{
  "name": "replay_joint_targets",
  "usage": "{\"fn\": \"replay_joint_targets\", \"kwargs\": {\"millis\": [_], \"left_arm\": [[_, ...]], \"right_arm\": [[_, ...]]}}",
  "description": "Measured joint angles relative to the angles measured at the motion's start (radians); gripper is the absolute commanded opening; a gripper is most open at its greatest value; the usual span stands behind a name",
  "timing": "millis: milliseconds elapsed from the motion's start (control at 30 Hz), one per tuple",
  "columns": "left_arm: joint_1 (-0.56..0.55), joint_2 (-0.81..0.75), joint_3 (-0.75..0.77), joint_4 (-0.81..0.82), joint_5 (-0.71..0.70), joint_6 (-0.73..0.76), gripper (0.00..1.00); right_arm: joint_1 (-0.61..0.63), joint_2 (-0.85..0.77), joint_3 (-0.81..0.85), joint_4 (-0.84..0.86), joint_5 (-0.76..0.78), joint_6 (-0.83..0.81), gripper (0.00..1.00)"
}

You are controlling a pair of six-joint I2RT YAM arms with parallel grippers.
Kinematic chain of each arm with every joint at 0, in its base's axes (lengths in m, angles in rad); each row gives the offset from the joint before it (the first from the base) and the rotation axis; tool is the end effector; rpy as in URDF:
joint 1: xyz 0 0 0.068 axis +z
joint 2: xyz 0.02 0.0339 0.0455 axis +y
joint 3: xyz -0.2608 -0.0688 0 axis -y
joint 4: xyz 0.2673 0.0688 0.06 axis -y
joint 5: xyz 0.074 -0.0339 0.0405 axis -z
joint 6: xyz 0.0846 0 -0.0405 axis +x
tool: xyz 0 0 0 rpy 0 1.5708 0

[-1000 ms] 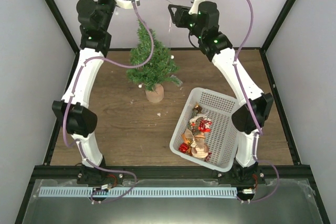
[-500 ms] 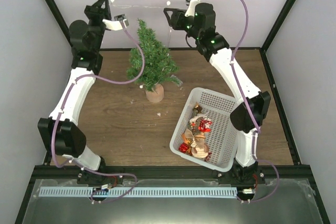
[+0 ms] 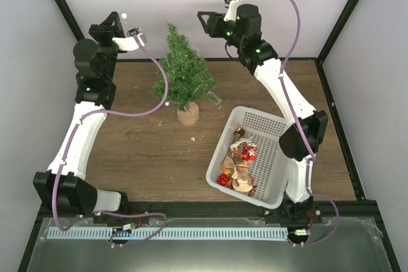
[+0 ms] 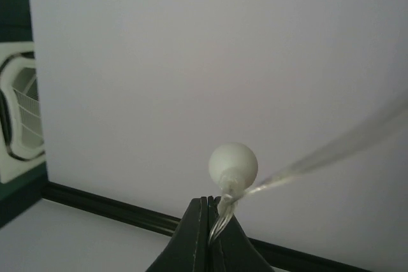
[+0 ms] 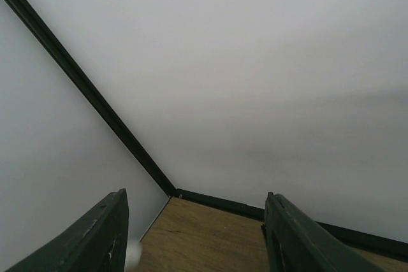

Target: Decorate the small christmas tree

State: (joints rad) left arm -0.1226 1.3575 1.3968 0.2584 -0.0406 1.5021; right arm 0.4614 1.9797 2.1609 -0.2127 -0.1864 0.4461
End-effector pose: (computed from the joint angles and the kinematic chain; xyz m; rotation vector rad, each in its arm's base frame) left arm 0.3786 -0.0432 0.4853 0.9691 0.9701 1.2015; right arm 0.4702 0.2513 0.4550 -0.1633 1.6609 0.8456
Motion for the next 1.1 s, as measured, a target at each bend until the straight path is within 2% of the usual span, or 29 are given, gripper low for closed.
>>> {"fn": "replay_joint_targets", "kwargs": {"millis": [233,333,600,767,900,1100], "left_arm": [[0.002,-0.037,0.007,-0.196,-0.022,-0.122,0.0],[0.002,-0.041,0.06,-0.331,-0.017,-0.214,0.0],[0.002,-0.061,0.404,-0.713,0.096,-0.464,0.0],[-0.025,-0.098,0.582,-0.909,0.194,-0.552,0.0],[-0.081,-0.136,0.595,-1.017,0.227,-0.595,0.0],[-0.101,-0.154,0.514,-1.123,0.253,-0.68,0.0]], "right_arm": [[-0.001,0.008,-0.008,0.0,-0.011,-0.001,0.51],[-0.001,0.008,-0.018,0.004,-0.011,-0.004,0.51],[-0.001,0.001,-0.089,0.019,-0.01,-0.012,0.52],[-0.001,-0.026,-0.174,0.018,0.006,-0.022,0.51],[-0.001,-0.09,-0.263,0.027,0.018,-0.032,0.52],[-0.001,-0.221,-0.343,0.046,0.042,-0.068,0.52]]}}
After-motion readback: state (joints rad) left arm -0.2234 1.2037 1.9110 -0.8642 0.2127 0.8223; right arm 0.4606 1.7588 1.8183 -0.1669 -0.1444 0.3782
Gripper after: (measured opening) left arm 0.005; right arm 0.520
